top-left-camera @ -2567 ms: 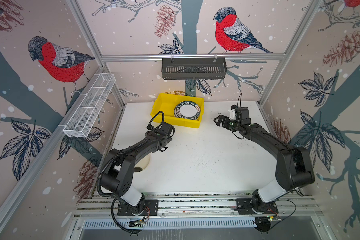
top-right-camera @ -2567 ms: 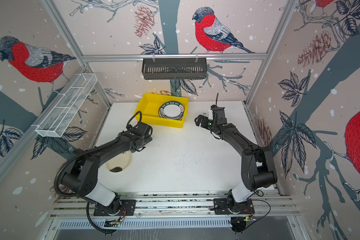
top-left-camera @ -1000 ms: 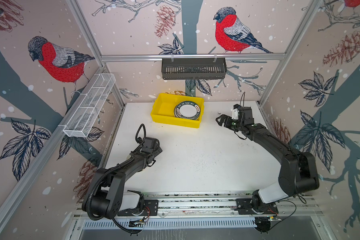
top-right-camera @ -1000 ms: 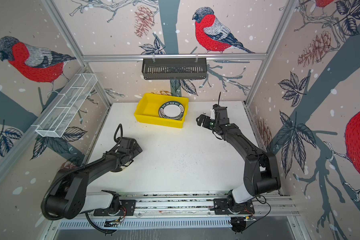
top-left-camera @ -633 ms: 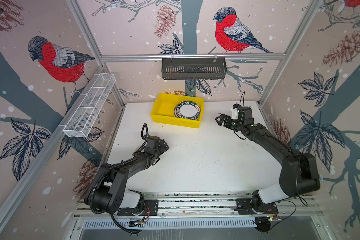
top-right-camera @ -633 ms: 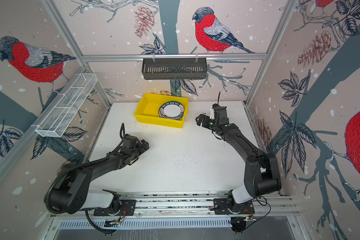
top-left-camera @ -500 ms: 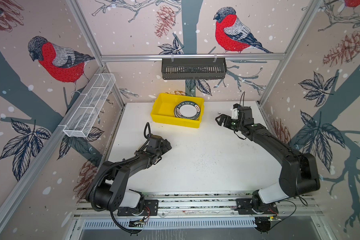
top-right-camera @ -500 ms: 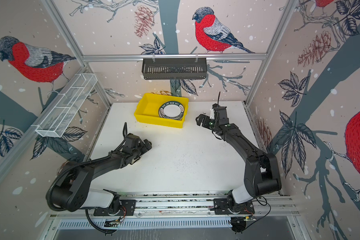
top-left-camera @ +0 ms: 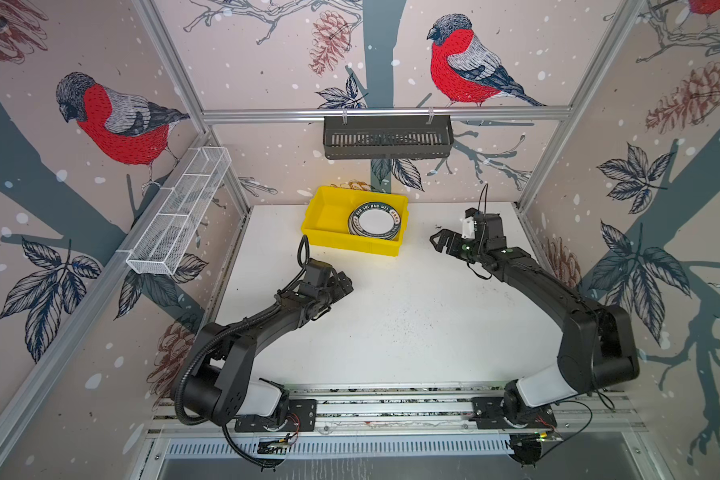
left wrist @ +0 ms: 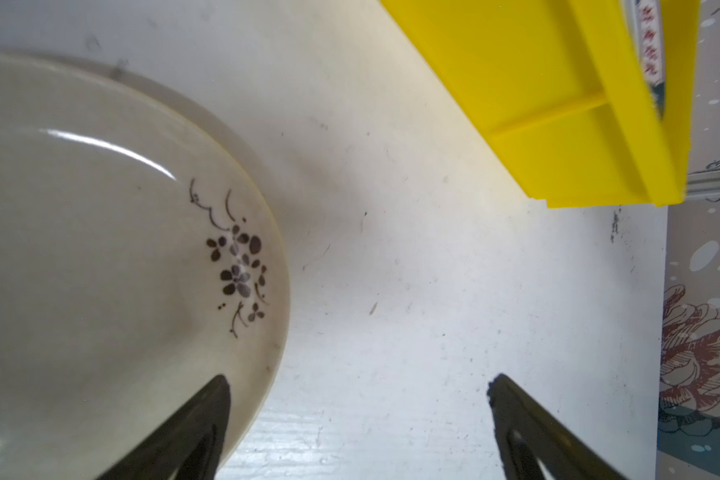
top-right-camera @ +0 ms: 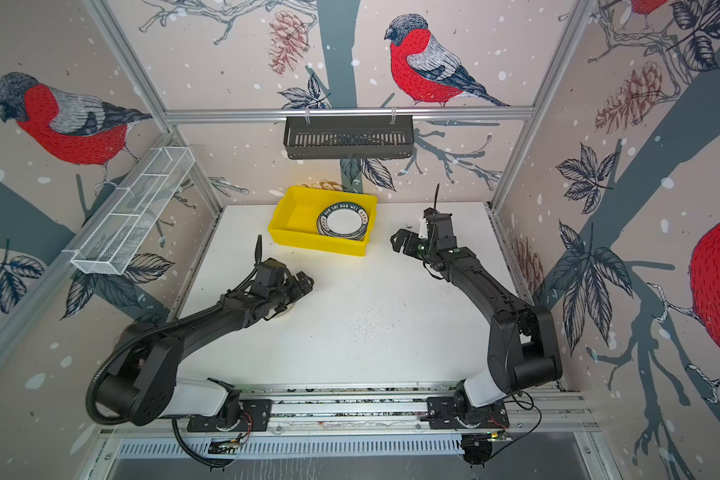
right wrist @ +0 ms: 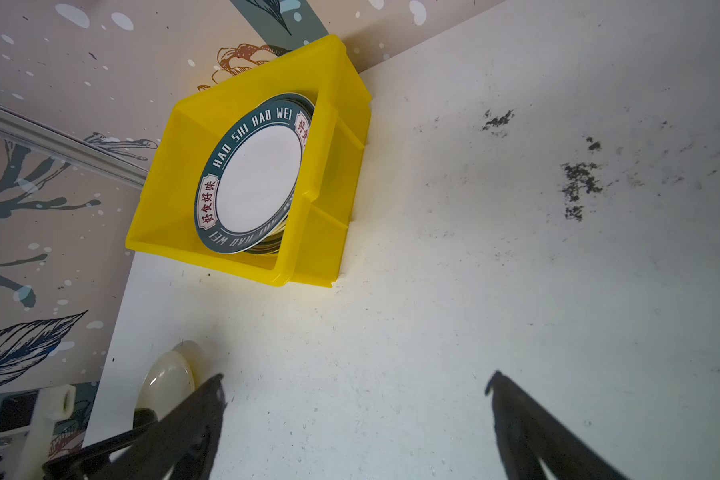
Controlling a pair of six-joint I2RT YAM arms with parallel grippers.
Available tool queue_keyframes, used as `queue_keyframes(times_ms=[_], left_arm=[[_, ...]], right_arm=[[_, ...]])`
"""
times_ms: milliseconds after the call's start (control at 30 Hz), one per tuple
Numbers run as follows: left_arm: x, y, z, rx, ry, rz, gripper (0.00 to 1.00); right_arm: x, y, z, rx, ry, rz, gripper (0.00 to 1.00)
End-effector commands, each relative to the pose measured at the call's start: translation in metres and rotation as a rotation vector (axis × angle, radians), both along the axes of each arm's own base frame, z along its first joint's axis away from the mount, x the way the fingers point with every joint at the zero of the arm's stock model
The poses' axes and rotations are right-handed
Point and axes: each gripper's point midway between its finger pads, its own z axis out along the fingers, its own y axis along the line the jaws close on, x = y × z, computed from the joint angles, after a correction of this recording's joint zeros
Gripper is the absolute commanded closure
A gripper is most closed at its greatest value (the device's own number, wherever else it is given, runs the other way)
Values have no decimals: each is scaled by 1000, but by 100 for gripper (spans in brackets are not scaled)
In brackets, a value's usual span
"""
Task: Place the plates into the plastic bin on the countertop
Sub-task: 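Grasp the cream plate's rim with left gripper and tilt it up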
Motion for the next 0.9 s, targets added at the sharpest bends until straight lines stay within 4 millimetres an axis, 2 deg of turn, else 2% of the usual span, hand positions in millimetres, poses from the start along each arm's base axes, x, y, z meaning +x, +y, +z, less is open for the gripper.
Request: queue_keyframes(times_ms=[0,100,233,300,467,633,667,767,867], left_arm=[[-9,33,3,139,46,113,3],[-16,67,2,226,85,228,4],[-27,99,-18,181,152,297,8],[-31,109,-21,157,146,329,12],[-36,115,-13,135,75,356,22],[-56,129,-23,176,124,404,27],[-59,129,-26,169,126,408,31],[-66,128,-33,132,121,427,51],[-64,122,-36,86,91,416,47]], right_arm=[[2,4,1,10,-12,17,1],[1,6,1,15,-13,27,1],[-1,11,3,28,-18,52,1],[-2,10,2,19,-20,48,1],[-7,14,-6,8,-10,54,1],[-8,17,-10,4,10,61,0],[-7,17,-8,4,4,60,1],[-6,17,-3,2,-10,57,1],[-4,16,-1,1,-16,49,1]])
